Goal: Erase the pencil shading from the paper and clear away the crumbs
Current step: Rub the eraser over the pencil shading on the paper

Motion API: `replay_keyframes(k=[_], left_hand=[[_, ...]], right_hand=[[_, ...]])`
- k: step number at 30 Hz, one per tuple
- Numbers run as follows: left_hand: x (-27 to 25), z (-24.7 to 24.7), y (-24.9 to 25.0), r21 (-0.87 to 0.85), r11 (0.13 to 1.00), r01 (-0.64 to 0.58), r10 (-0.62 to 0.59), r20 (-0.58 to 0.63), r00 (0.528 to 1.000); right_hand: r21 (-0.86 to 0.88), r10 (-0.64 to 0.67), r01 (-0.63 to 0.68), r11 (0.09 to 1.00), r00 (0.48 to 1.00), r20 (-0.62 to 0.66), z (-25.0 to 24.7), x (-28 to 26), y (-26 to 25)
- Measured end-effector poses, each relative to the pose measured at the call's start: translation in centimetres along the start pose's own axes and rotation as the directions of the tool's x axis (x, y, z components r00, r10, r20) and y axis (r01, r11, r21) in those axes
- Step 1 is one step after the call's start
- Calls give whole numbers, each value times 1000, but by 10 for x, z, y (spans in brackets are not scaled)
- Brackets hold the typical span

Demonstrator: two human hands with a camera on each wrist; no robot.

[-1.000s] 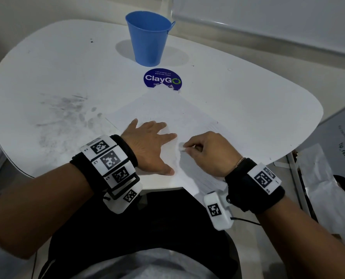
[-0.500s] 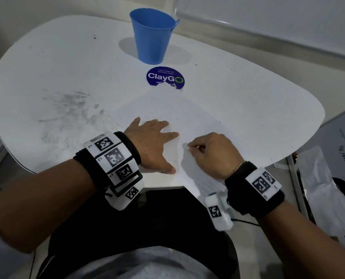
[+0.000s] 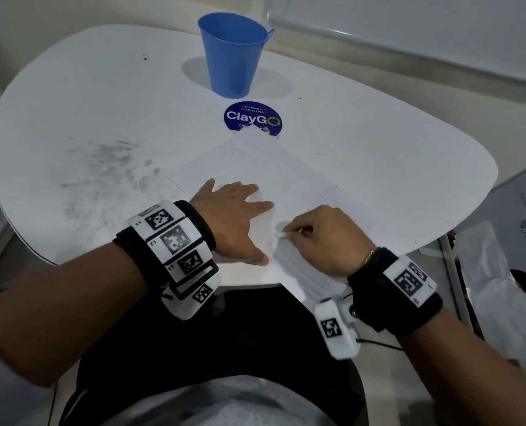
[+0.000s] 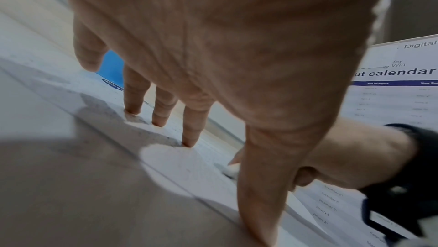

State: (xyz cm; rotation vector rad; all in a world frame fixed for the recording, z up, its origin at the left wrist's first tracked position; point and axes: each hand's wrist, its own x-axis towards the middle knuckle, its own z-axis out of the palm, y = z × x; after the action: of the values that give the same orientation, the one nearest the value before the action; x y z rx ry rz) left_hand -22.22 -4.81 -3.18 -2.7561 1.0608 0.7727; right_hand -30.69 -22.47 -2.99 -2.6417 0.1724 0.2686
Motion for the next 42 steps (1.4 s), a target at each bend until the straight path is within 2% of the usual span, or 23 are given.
replay_keyframes(k=[3,7,11,12,16,20,21,24,25,26,29,30,34,35,38,39,42], left_hand=[[1,0,-1,-6,1000,-2,2,5,1000],[1,1,0,3,1000,-1,1,2,1000],[0,-1,-1,0,1000,-2,2,4,1000],[0,-2,-1,4,1000,-2,2,5,1000],[0,-2,1,13,1000,2,-2,16,1000],[-1,-2,0,8,1000,3,-3,11,1000],[-1,-2,0,9,1000,3,-3,11,1000],[0,-1,1,12,1000,4,-4,15,1000],[0,-1,1,12,1000,5,-5,16,1000],[0,-2,0,10,1000,6,-6,16,1000],[-1,-2,-1,9,1000,5,-5,16,1000],[0,-2,0,11,1000,5,-6,13,1000],[0,-1,1,15,1000,8,-8,14,1000],[0,-1,1,13,1000,9,-9,15,1000],[0,-2,-1,6,1000,10,-10,18,1000],[1,-1,-1,7,1000,8,-8,17,1000],[1,-1,-1,12,1000,5,-5,20,1000]], right_hand=[[19,49,-48,999,995,-91,-3,3,4],[-37,-41,42,998,999,36,4,-8,-10],[27,80,-77,997,988,-130,-6,7,8],[24,79,-76,997,987,-138,-6,7,9],[-10,-17,17,1000,1000,4,3,-4,-4],[28,88,-85,996,987,-135,-4,6,5],[13,78,-77,997,988,-130,-3,5,4],[-25,-44,45,999,999,24,5,-6,-10],[-23,-50,51,998,998,42,5,-7,-12],[-23,-35,35,999,999,21,4,-3,-9],[4,64,-64,998,986,-153,-2,7,1],[-7,61,-62,998,985,-160,-2,6,0],[-11,-84,85,996,993,77,7,-10,-17],[-13,-77,78,997,994,79,5,-8,-16],[-20,10,-11,1000,998,-57,-2,3,-7],[-33,12,-14,999,998,-65,-2,2,-6],[-30,-82,85,996,993,86,4,-11,-18]])
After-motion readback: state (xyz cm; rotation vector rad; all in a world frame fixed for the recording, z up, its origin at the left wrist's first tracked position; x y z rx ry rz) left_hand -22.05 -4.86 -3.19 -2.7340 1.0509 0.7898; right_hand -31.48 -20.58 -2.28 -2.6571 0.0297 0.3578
